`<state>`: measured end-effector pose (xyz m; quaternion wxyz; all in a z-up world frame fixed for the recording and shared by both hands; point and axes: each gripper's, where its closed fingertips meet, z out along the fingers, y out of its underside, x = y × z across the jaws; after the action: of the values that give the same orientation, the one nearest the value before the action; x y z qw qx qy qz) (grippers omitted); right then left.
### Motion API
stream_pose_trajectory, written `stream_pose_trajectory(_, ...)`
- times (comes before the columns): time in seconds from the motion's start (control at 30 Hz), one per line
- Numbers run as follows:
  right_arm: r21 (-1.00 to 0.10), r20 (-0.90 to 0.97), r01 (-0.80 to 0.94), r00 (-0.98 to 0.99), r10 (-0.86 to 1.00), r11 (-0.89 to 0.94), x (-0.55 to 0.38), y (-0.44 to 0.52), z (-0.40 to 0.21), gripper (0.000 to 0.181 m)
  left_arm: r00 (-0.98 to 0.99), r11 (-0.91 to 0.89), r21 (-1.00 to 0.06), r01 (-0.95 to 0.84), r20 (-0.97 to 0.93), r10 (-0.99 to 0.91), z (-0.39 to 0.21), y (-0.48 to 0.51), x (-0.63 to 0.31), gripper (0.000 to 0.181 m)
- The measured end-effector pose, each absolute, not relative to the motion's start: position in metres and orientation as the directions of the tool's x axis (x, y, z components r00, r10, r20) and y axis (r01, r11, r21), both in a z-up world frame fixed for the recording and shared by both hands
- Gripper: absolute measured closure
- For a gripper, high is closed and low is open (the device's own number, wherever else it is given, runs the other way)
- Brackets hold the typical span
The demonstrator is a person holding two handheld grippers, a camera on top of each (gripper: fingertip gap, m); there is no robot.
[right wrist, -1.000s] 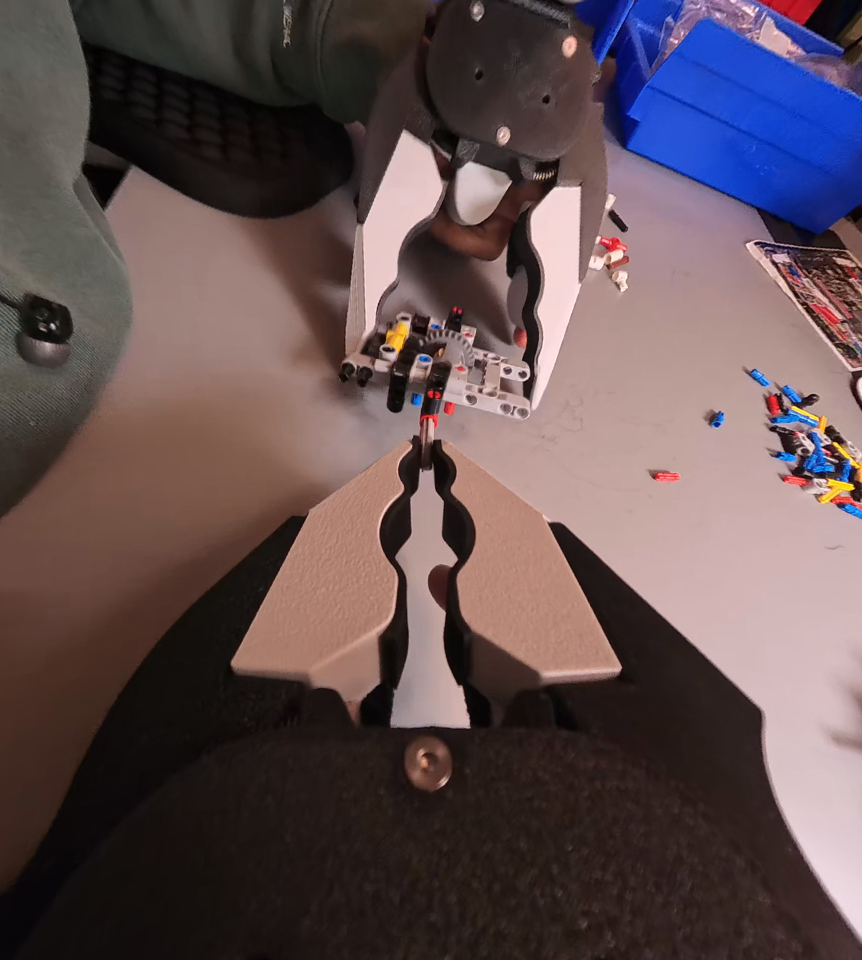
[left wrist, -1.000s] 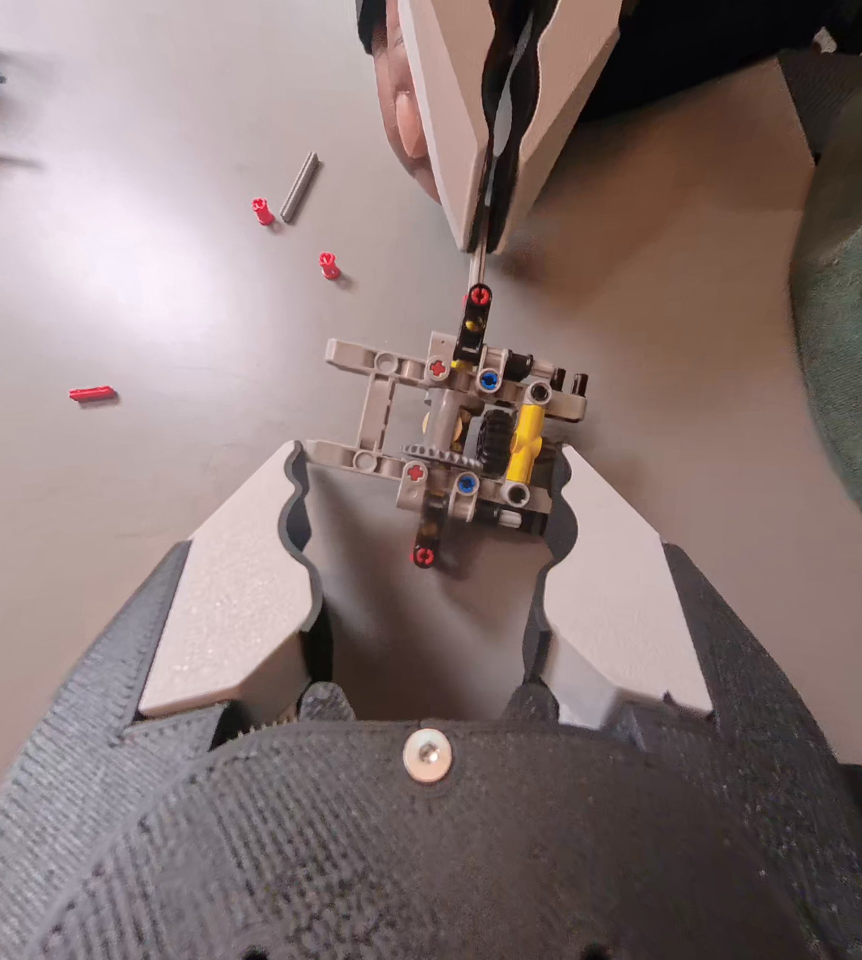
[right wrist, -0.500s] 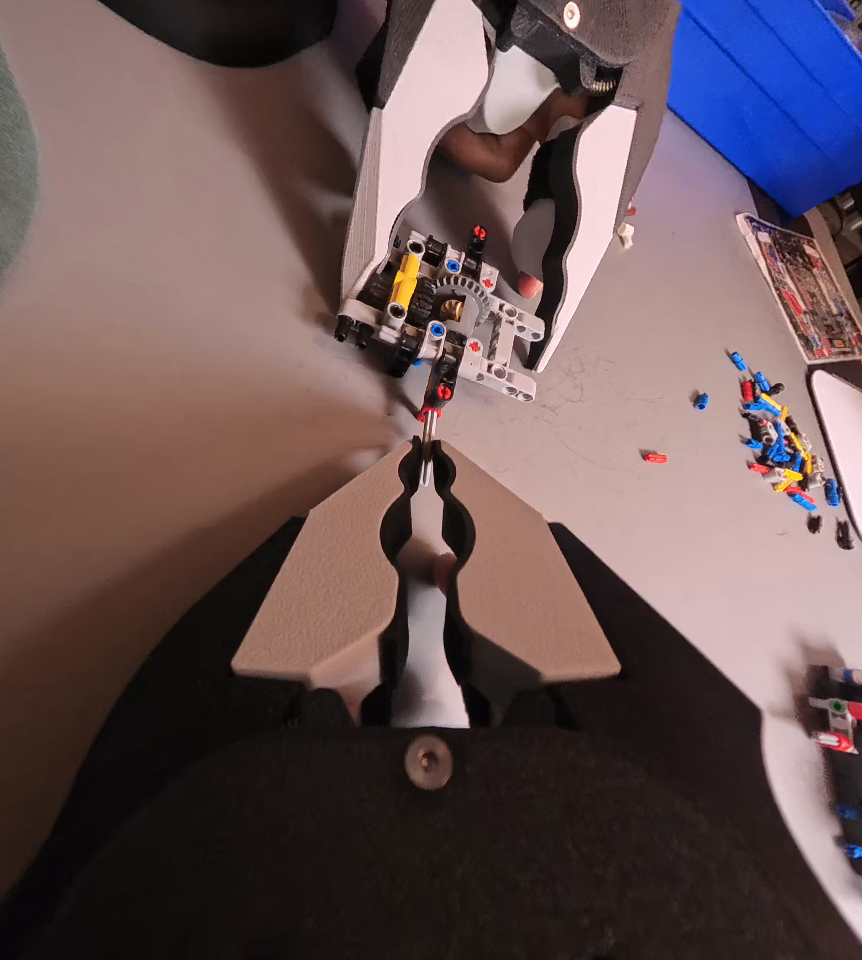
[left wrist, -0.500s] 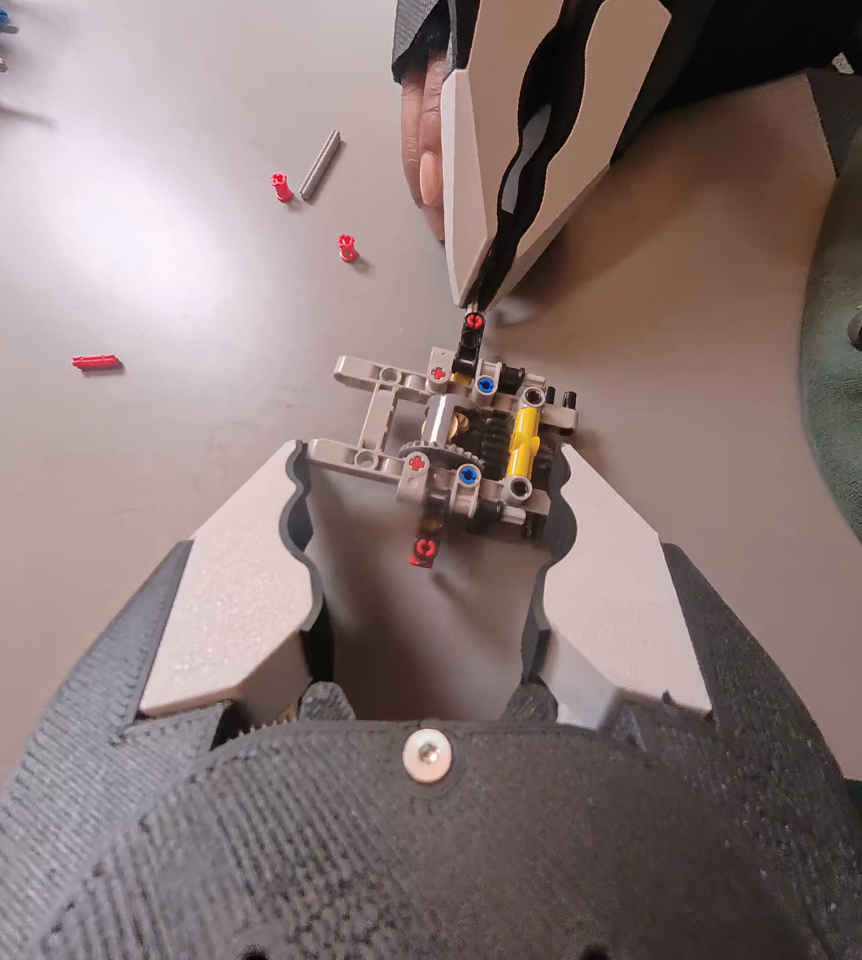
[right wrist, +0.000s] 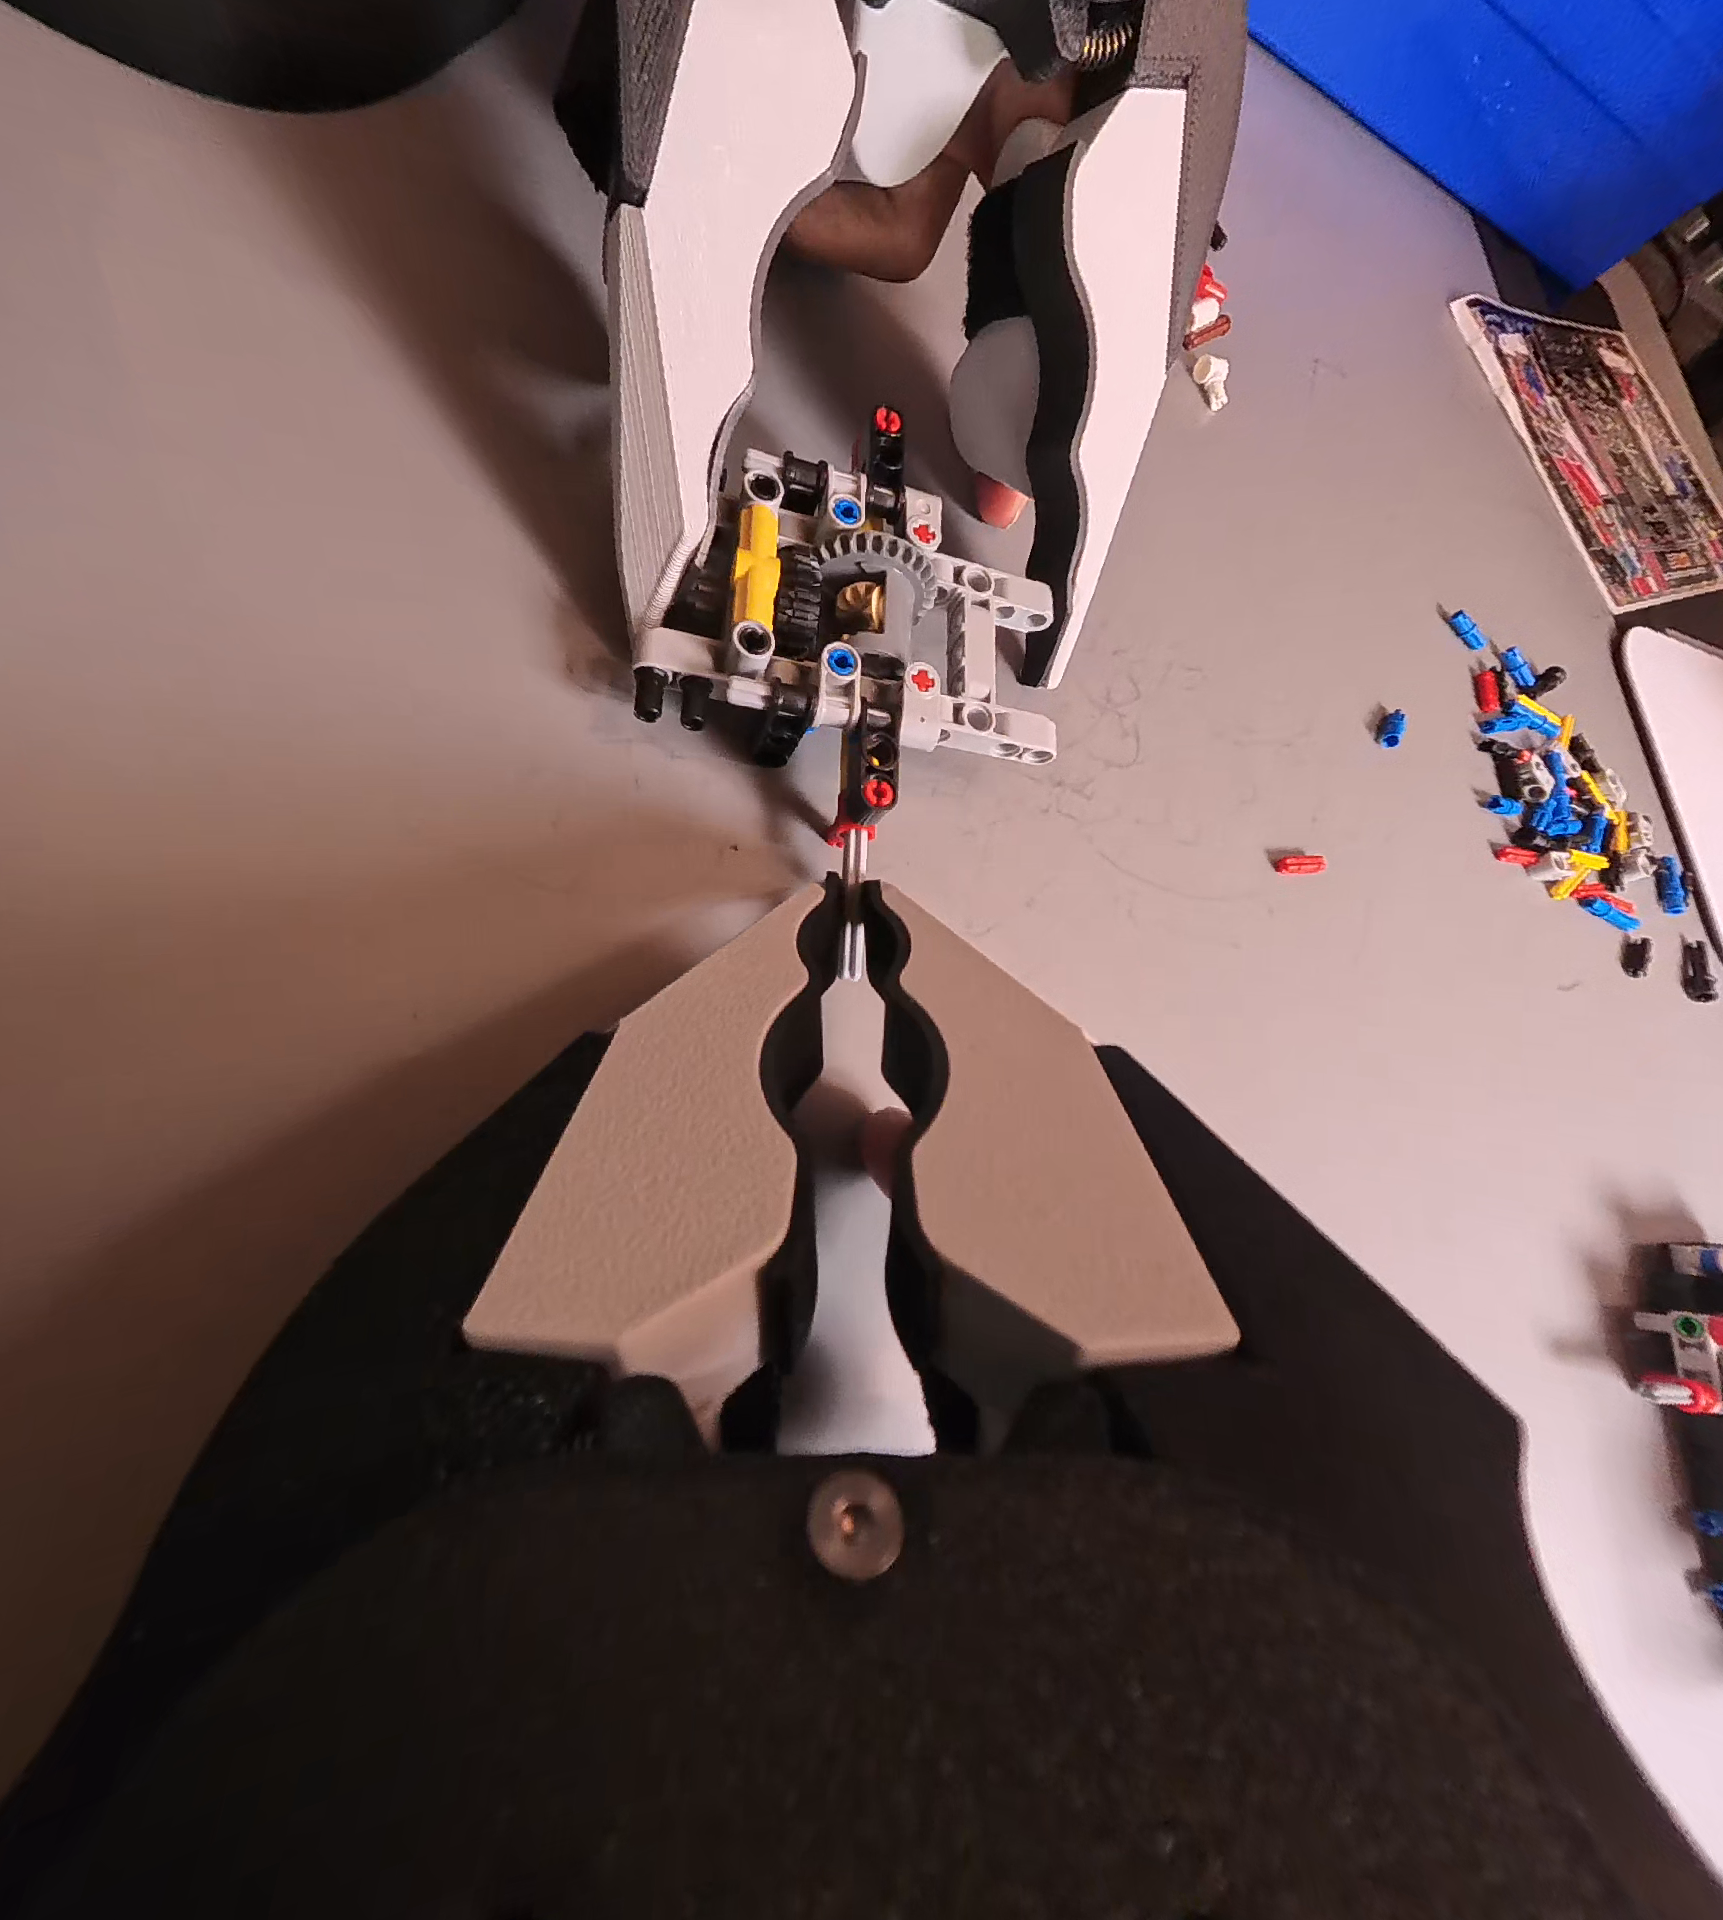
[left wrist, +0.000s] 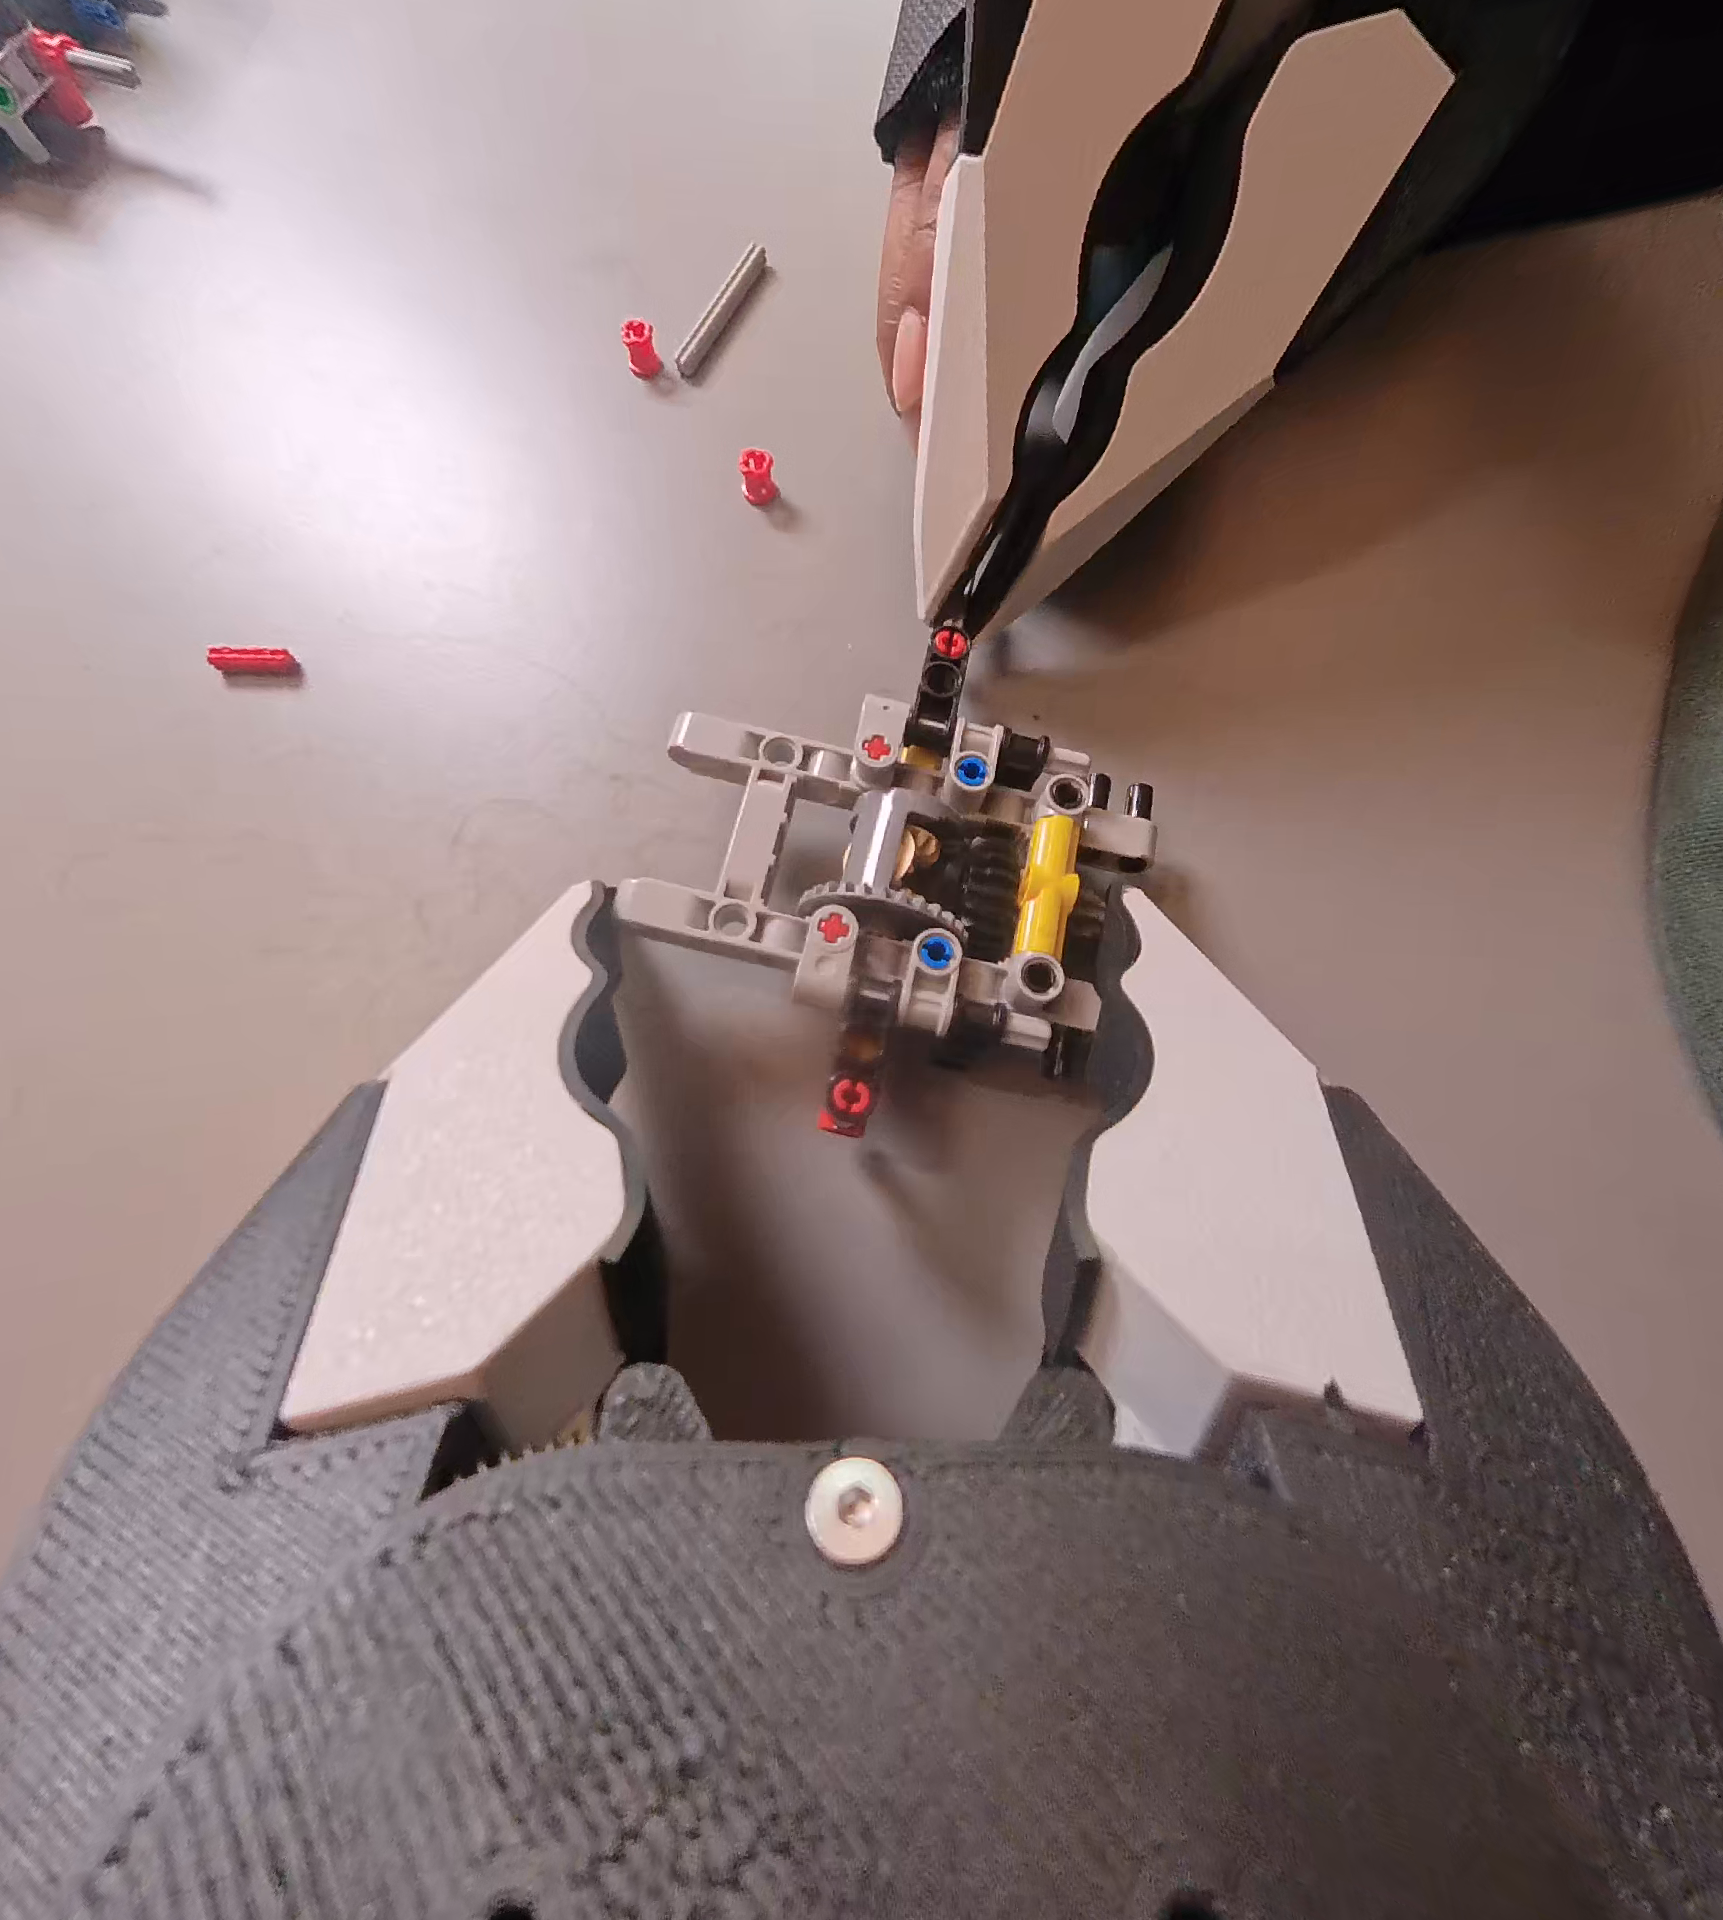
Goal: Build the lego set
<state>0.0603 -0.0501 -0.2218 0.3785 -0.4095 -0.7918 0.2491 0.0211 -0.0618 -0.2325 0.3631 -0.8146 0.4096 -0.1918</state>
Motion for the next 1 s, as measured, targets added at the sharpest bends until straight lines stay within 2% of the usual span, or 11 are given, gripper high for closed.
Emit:
stream_pose_trajectory(0.27,-0.704,0.426,0.433,-0.377,0.822,0.563,0.058,-0.052,-0.221,0.178,0.583,-0.400,-0.753,-0.522,0.027,-0.812,-0.231,-0.062,0.022,0.090)
stream_pose_trajectory(0.47,-0.767,0.362,0.409,-0.359,0.860,0.494,0.059,-0.050,-0.212,0.171,0.573,-0.395,-0.800,-0.452,0.079,-0.816,-0.220,-0.063,0.024,0.090)
stream_pose_trajectory(0.63,-0.837,0.295,0.353,-0.353,0.888,0.418,0.059,-0.053,-0.197,0.180,0.547,-0.364,-0.850,-0.380,0.110,-0.830,-0.205,-0.064,0.029,0.090)
stream_pose_trajectory(1.0,-0.893,0.222,0.290,-0.380,0.898,0.344,0.062,-0.055,-0.175,0.180,0.522,-0.324,-0.892,-0.315,0.122,-0.844,-0.187,-0.063,0.033,0.091)
